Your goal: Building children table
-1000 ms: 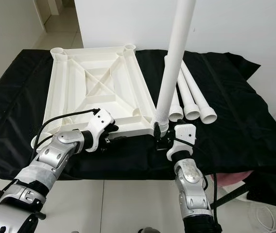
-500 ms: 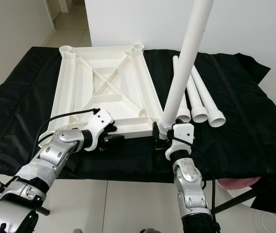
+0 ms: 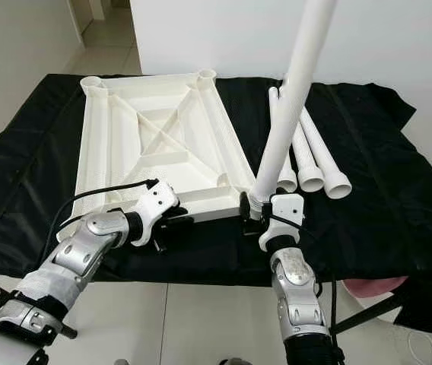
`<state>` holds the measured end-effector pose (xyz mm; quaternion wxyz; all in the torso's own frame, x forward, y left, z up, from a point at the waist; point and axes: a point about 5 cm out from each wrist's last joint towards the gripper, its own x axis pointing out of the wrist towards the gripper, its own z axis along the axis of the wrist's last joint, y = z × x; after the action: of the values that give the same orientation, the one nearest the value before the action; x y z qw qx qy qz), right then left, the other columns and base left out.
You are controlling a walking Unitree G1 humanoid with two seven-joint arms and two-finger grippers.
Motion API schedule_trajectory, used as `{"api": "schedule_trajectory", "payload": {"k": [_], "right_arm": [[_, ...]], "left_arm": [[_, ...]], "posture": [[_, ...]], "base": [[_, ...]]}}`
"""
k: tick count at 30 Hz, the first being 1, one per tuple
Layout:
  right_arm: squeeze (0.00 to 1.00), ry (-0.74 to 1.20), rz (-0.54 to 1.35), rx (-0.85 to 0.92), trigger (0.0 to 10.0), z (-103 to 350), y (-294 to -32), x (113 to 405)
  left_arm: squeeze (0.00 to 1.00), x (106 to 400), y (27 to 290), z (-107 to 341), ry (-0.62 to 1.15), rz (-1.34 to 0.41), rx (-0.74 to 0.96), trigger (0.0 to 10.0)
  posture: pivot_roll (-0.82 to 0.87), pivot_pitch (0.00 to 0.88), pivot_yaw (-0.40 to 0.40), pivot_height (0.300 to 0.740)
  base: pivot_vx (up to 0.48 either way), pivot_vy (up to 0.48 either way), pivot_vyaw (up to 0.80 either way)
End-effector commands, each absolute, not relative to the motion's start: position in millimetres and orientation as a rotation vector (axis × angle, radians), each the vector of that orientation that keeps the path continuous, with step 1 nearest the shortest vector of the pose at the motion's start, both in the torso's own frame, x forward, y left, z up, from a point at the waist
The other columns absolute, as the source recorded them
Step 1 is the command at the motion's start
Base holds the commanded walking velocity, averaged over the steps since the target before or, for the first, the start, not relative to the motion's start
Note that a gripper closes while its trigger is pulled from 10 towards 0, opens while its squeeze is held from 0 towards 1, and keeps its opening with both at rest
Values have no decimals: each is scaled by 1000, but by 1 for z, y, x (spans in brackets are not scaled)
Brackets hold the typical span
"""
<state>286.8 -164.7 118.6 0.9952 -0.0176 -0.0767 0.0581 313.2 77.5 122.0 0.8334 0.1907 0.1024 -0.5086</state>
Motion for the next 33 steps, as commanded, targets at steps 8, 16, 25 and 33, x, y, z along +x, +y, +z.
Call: {"api": "schedule_trajectory", "payload": {"k": [8,16,25,33], "right_arm": [[0,-148,111,-36,10000,117,-165,286],[0,-145,116,-37,10000,116,-164,286],[0,-146,125,-41,10000,117,-164,287],[0,-144,133,-40,10000,116,-162,287]], "left_arm": [[0,313,89,114,268,-1016,408,0],[0,321,123,117,284,-712,316,0],[0,327,139,118,284,-578,296,0],[0,329,143,116,305,-482,289,0]], "posture": [[-66,38,34,740],[-53,43,24,740],[-48,43,18,740],[-46,38,16,740]], "base": [[0,0,0],[0,0,0],[0,0,0],[0,0,0]]}}
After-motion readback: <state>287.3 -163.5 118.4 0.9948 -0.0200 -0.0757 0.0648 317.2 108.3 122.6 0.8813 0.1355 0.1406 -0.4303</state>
